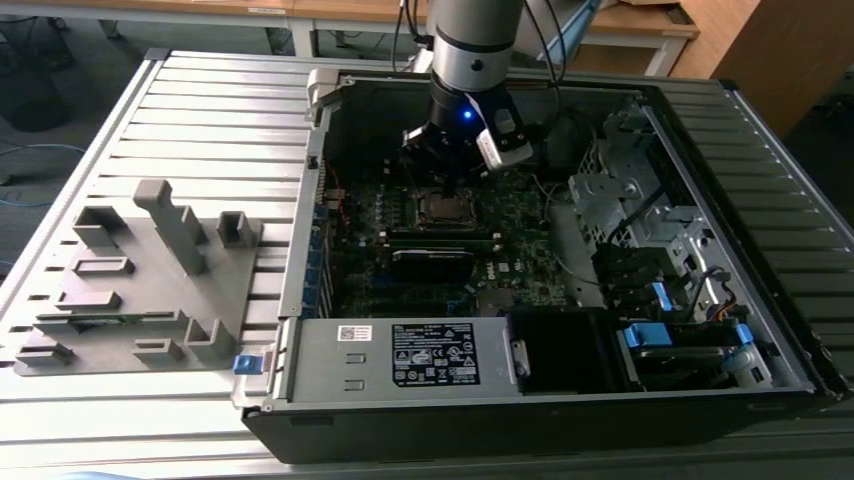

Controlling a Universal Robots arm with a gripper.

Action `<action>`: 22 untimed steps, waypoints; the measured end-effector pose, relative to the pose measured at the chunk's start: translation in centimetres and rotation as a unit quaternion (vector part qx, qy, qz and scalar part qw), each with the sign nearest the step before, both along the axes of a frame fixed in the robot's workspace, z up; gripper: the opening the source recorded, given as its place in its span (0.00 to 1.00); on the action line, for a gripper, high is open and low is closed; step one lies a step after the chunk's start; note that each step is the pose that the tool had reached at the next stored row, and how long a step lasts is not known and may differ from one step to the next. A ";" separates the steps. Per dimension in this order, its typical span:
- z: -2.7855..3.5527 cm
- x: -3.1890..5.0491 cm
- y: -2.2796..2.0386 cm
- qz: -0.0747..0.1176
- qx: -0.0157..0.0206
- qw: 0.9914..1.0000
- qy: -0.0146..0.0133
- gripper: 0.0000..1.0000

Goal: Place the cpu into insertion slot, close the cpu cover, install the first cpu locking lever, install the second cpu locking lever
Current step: 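Install the first cpu locking lever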

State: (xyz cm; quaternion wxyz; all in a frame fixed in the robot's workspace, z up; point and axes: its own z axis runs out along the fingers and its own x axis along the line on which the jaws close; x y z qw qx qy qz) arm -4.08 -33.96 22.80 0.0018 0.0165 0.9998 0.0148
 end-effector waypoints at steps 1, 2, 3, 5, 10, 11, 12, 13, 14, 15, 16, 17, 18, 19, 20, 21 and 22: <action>0.03 0.00 0.00 0.000 0.000 1.000 0.000 0.11; 0.08 0.00 0.00 0.000 0.000 1.000 0.000 0.11; 0.11 0.00 0.00 0.000 0.000 1.000 0.000 0.11; 0.14 0.00 0.01 0.000 0.000 1.000 0.000 0.11; 0.30 0.00 0.00 0.000 0.000 1.000 0.000 0.11; 0.30 0.00 0.00 0.000 0.000 1.000 0.000 0.11; 0.32 0.00 0.00 0.000 0.000 1.000 0.000 0.11; 0.35 0.00 0.00 0.000 0.000 1.000 0.000 0.11; 0.38 0.00 0.00 0.000 0.000 1.000 0.000 0.11; 0.41 0.00 0.00 0.000 0.000 1.000 0.000 0.11; 0.44 0.00 0.00 0.000 0.000 1.000 0.000 0.11; 0.48 0.00 0.00 0.000 0.000 1.000 0.000 0.11; 0.53 0.00 0.00 0.000 0.000 1.000 0.000 0.11; 0.59 0.00 0.00 0.000 0.000 1.000 0.000 0.11; 0.65 0.00 0.00 0.000 0.000 1.000 0.000 0.11; 0.72 0.00 0.00 0.000 0.000 1.000 0.000 0.11; 0.81 0.00 0.00 0.000 0.000 1.000 0.000 0.11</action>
